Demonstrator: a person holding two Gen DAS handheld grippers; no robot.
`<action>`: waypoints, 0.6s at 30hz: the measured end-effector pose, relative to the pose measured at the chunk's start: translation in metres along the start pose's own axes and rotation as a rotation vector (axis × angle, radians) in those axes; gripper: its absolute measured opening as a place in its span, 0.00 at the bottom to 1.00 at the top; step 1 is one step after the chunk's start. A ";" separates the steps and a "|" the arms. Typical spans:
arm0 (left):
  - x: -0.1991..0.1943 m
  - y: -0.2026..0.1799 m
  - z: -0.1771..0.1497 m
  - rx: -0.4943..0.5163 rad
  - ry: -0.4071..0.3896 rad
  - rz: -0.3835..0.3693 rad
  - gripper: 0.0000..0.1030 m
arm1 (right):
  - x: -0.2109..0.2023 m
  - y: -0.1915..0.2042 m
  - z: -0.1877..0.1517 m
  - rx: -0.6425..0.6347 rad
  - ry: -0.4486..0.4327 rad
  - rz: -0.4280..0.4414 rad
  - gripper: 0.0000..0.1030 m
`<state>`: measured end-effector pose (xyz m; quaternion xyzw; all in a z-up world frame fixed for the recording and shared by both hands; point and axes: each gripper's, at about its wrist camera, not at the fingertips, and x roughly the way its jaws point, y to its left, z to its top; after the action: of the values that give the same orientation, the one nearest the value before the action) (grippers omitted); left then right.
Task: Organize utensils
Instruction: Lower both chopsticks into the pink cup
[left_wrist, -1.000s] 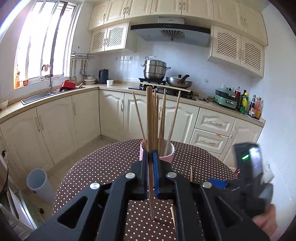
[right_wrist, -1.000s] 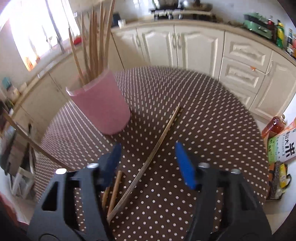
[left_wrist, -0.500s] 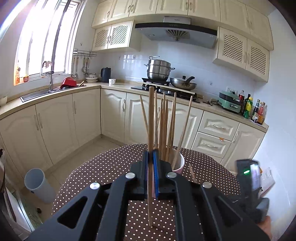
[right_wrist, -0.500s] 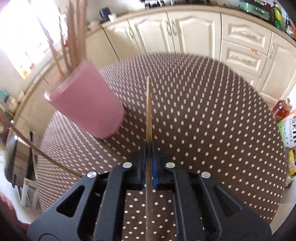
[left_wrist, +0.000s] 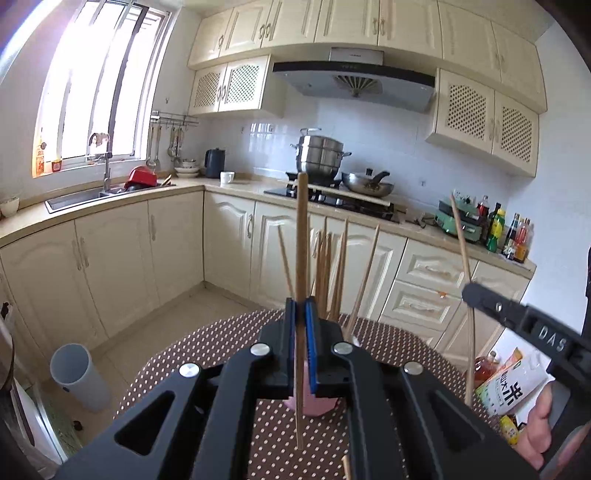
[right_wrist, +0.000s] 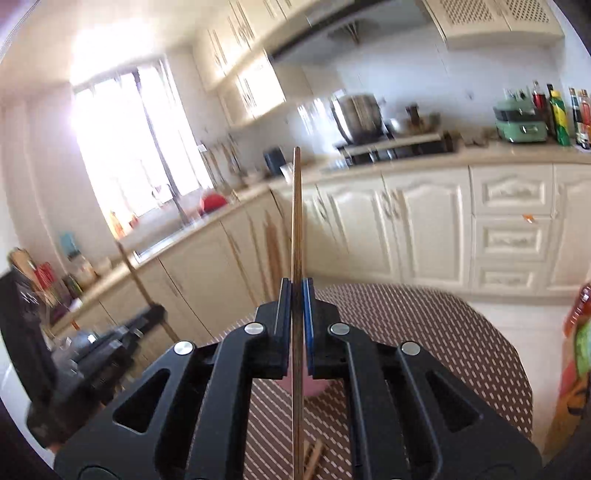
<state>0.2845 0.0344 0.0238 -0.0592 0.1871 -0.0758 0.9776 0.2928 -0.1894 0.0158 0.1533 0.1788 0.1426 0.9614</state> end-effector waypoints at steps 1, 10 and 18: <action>-0.001 -0.002 0.005 0.002 -0.009 -0.004 0.06 | -0.002 0.002 0.002 0.002 -0.031 0.007 0.06; -0.017 -0.020 0.061 0.051 -0.115 -0.062 0.06 | 0.005 0.017 0.032 0.020 -0.265 0.040 0.06; 0.003 -0.031 0.085 0.084 -0.140 -0.043 0.06 | 0.036 0.027 0.036 -0.003 -0.348 0.040 0.06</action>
<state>0.3156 0.0104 0.1056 -0.0272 0.1137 -0.1001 0.9881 0.3332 -0.1614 0.0462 0.1780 0.0062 0.1331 0.9750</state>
